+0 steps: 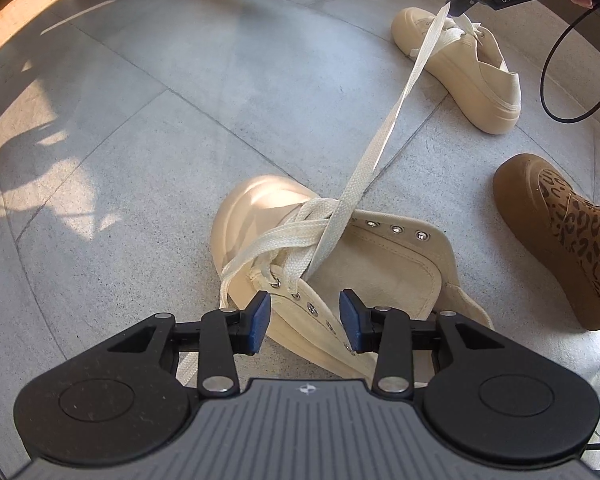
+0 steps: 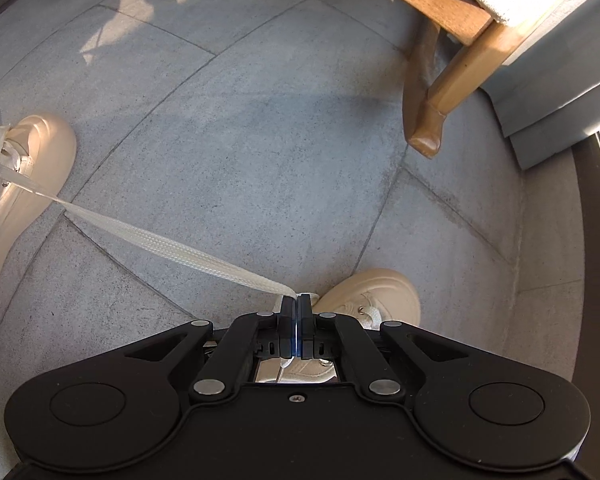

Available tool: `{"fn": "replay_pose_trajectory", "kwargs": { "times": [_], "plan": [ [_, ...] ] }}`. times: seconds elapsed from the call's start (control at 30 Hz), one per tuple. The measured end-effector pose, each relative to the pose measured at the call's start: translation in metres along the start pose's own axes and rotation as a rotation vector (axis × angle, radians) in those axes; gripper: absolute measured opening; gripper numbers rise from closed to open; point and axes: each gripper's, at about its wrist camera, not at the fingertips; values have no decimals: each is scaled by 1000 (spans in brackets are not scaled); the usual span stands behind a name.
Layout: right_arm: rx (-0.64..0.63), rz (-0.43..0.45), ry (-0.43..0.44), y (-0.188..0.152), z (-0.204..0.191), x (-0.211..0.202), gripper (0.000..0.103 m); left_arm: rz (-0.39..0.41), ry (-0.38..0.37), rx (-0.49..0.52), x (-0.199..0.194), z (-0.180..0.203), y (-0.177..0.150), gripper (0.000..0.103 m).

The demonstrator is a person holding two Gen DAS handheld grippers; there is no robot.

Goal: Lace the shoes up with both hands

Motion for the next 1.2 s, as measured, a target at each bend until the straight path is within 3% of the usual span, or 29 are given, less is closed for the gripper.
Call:
{"fn": "replay_pose_trajectory", "kwargs": {
  "times": [0.27,0.37,0.5,0.6,0.7,0.73,0.83,1.03,1.2],
  "plan": [
    [23,-48,158,8,-7,1,0,17,-9,36,-5,7,5,37],
    [48,-83,255,10,-12,4,0,32,-29,32,-9,10,8,37],
    [263,-131,447,12,-8,15,0,52,-73,14,-12,15,12,37],
    [392,-144,534,15,-12,24,0,56,-90,37,-12,24,14,36],
    [494,-141,589,19,-18,30,0,54,-98,79,-11,30,14,23],
    [526,-142,603,20,-21,33,0,50,-98,100,-10,33,14,23],
    [574,-143,621,25,-32,40,0,53,-96,123,-10,36,14,23],
    [618,-179,563,26,-56,66,0,30,-96,128,-9,39,8,23],
    [500,-234,486,16,-76,88,0,24,-104,138,-11,40,4,23]
  ]
}}
Point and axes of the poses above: each gripper's, at about its wrist camera, not at the fingertips, and x roughly the way its jaws point, z to its right, y to its top, and after that the axes turned 13 degrees about z, right-handed
